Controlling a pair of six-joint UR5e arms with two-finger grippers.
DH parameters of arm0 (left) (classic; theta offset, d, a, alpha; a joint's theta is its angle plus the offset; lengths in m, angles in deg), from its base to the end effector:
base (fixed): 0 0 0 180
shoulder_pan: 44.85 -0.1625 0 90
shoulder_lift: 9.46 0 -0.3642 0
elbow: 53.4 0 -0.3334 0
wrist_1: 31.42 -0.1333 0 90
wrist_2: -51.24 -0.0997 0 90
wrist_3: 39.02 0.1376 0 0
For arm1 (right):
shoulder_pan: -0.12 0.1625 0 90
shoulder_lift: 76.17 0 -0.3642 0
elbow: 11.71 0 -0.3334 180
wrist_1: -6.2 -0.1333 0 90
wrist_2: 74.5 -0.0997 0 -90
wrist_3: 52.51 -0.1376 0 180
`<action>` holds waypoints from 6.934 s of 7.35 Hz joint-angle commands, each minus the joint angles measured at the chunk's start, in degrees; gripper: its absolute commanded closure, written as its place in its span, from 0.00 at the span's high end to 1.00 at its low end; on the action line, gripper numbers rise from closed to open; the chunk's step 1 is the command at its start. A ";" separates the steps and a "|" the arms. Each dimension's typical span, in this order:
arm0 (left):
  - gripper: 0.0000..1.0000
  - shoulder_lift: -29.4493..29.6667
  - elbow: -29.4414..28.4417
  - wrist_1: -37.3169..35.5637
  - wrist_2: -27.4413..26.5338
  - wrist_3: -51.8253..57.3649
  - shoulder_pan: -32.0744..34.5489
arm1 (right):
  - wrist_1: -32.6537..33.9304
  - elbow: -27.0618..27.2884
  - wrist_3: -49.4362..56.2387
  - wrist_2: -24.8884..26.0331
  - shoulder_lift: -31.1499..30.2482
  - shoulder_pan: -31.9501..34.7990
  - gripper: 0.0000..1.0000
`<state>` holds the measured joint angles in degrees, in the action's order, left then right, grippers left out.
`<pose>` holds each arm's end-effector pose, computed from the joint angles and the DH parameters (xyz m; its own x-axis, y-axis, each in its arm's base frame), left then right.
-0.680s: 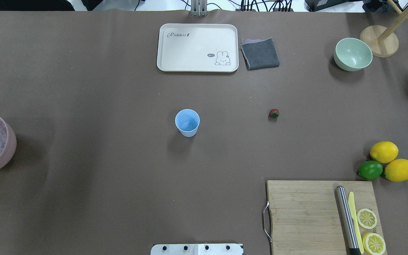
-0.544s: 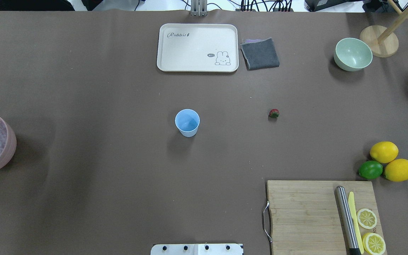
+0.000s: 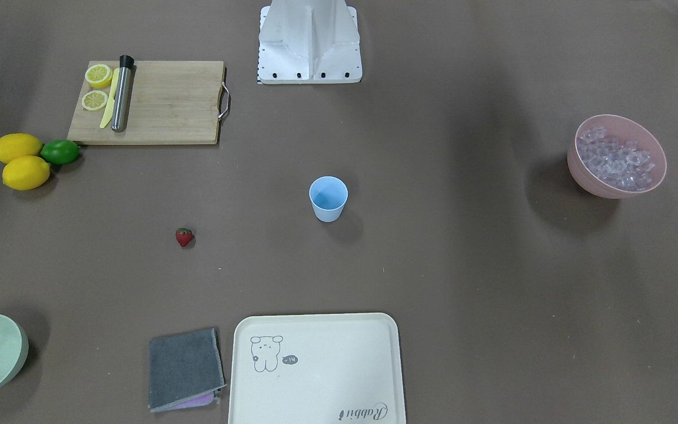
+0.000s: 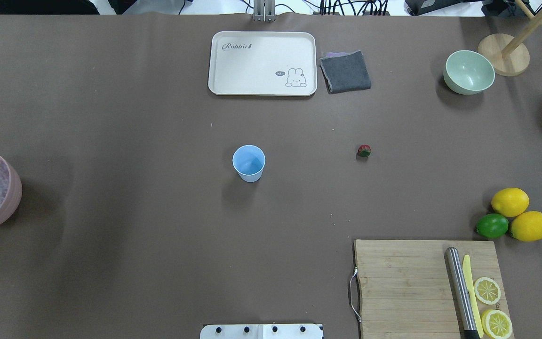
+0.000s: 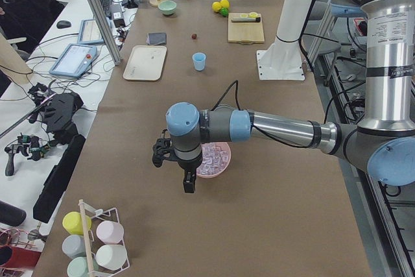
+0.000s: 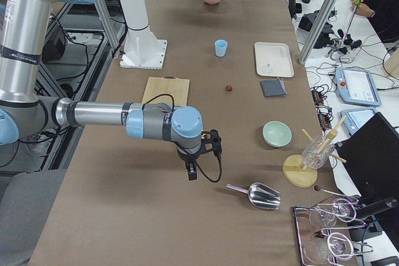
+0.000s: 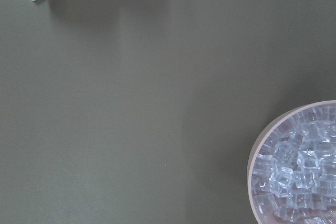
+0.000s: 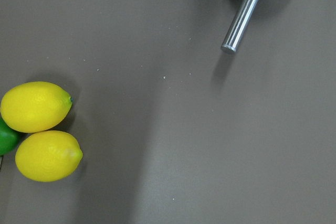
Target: Put ice and strawberries in cup
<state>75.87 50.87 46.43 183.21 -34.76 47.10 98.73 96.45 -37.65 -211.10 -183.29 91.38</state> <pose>-0.0547 -0.3925 0.5765 0.7425 0.0193 -0.6695 -0.0212 0.9998 0.0053 0.0404 -0.3225 0.6016 0.6692 -0.2234 0.7087 0.1548 0.9747 0.1611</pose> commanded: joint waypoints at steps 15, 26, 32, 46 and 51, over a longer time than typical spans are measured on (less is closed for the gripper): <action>0.97 -2.63 3.13 5.03 1.89 -8.80 -2.03 | -0.08 0.38 -0.09 -0.51 -0.46 -0.12 1.00; 0.95 -8.61 2.26 34.04 2.78 -47.58 -21.35 | -0.25 0.47 -0.62 -2.09 -0.02 -0.12 1.00; 0.92 -11.94 2.08 41.32 -2.15 -59.18 -30.15 | -0.16 0.47 -0.97 -2.18 0.07 -0.12 1.00; 0.84 -13.88 0.67 46.34 -9.09 -61.22 -39.30 | 0.36 -0.24 -2.29 -2.18 0.33 -0.12 1.00; 0.79 -13.44 0.59 46.34 -9.53 -61.22 -40.88 | 0.36 -0.15 -2.55 -2.18 0.33 -0.12 1.00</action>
<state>62.26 51.52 92.78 173.89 -95.99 6.57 99.10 96.26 -40.13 -213.28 -182.96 91.26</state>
